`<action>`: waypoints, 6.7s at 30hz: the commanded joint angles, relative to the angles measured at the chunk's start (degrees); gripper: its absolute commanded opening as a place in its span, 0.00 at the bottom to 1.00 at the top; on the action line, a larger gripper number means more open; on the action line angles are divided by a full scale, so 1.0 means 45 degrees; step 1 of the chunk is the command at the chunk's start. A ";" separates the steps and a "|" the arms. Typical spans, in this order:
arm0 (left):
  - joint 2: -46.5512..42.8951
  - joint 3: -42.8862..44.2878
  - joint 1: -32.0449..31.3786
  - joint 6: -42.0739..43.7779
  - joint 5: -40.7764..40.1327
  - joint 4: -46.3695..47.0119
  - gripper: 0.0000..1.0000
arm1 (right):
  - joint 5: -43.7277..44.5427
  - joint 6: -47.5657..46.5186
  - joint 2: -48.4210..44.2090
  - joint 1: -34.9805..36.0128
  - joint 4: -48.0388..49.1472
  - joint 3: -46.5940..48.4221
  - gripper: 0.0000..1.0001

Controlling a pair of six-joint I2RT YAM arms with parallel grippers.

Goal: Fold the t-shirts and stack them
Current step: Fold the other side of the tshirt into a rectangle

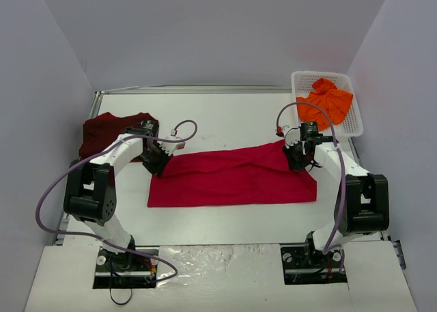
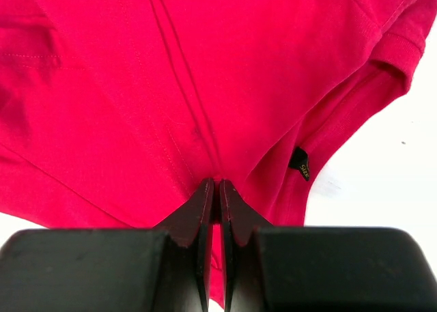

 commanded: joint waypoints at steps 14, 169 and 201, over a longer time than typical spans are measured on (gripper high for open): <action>0.0593 0.0211 -0.0533 0.0412 -0.0778 -0.0315 0.20 | 0.0720 0.0111 0.1238 -0.0058 -0.0362 0.0217 0.28; 0.3544 0.3904 -0.0104 -0.1130 -0.2712 0.1696 0.02 | -0.0764 -0.0514 0.5320 -0.0097 -0.2863 0.4182 0.00; 0.3501 0.3746 0.0248 -0.0700 -0.2146 -0.0315 0.02 | -0.0491 -0.0280 0.5613 -0.0195 -0.2258 0.3655 0.00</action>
